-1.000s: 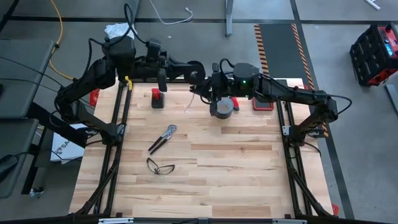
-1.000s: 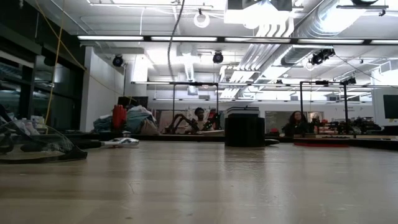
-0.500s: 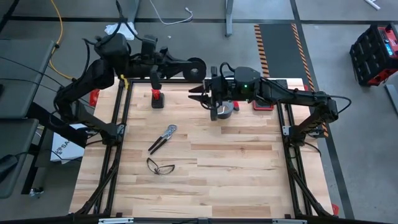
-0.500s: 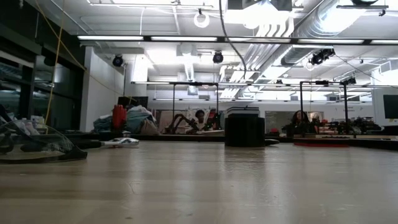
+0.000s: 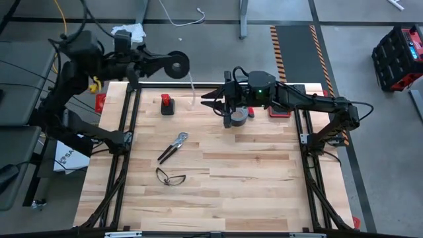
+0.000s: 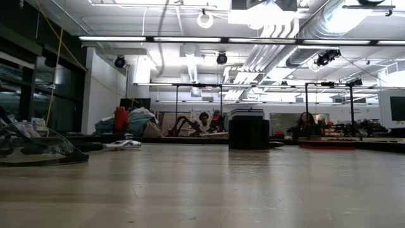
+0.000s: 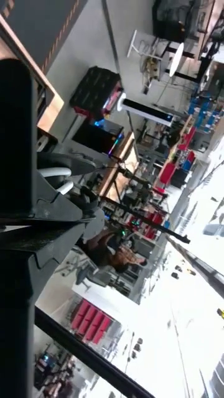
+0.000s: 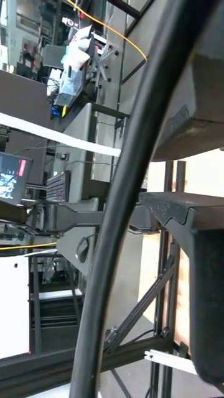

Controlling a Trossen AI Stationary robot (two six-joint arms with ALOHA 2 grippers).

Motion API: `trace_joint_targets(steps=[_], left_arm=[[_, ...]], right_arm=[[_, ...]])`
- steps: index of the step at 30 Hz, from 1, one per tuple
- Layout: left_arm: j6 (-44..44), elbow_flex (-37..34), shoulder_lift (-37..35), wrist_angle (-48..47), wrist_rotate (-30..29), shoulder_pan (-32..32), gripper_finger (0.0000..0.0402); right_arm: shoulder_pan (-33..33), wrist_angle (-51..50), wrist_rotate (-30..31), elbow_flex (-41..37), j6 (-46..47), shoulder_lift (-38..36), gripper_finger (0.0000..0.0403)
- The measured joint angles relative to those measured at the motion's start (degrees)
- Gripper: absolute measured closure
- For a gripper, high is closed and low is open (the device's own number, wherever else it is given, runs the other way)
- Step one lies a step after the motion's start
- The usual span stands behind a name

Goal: Coil cords
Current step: Coil the white wire onto the black spool

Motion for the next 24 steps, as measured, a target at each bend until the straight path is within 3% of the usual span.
trace_joint_targets(steps=[7, 14, 24], left_arm=[[-5.5, 0.0, 0.4, 0.8, 1.9, 0.0, 0.0402], [-8.9, 0.0, 1.4, 3.2, 5.0, 0.0, 0.0401], [-11.5, 0.0, 1.4, 5.6, 8.1, 1.6, 0.0402]], right_arm=[[-0.6, 5.4, 2.2, 0.0, 2.0, 0.0, 0.032], [-2.8, 8.6, -5.6, 0.0, 13.5, 0.1, 0.032], [-2.5, 10.6, -14.0, 0.0, 19.8, 0.0, 0.0319]])
